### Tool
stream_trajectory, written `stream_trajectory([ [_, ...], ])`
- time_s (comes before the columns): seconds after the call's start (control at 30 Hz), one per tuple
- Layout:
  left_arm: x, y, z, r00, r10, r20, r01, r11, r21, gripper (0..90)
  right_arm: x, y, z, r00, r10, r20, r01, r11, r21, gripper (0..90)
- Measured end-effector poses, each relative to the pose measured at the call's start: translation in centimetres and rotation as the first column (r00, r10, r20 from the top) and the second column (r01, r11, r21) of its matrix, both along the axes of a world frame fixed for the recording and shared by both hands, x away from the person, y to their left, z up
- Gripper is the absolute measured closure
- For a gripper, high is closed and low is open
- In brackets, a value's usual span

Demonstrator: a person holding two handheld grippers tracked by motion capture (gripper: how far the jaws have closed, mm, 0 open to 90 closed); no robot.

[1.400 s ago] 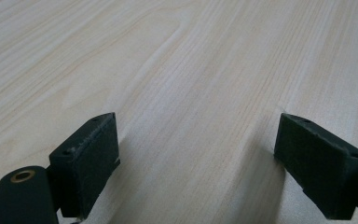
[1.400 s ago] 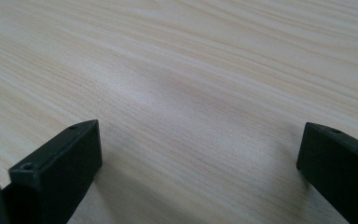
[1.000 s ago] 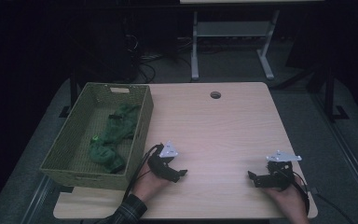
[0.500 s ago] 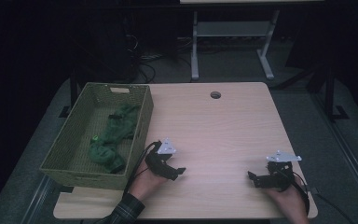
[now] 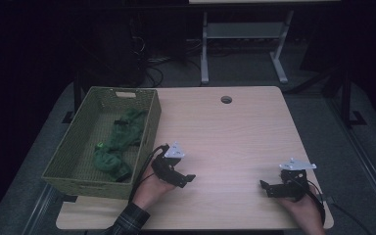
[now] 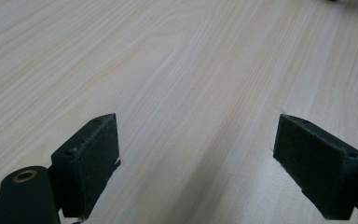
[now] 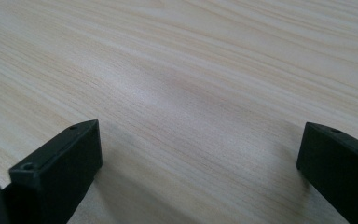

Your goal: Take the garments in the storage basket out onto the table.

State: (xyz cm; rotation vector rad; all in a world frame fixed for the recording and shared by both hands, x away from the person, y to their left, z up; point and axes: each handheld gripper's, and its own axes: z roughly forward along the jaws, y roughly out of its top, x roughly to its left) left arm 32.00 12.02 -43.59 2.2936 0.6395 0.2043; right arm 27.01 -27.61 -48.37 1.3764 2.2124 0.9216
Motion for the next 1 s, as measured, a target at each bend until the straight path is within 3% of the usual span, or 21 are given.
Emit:
stream_trajectory([
  [0.5, 0.1, -0.1, 2.9, 0.9999, -0.001, -0.014, 0.002, 1.0000, 0.009, 13.6, 0.0, 0.0, 0.0, 1.0000, 0.000, -0.004, 0.000, 1.000, 0.002, 0.0],
  [1.0, 0.4, 0.0, 4.7, 0.9993, -0.007, -0.036, 0.006, 0.9998, -0.020, 13.6, 0.0, 0.0, 0.0, 1.0000, 0.004, -0.004, -0.004, 1.000, 0.002, 0.0],
])
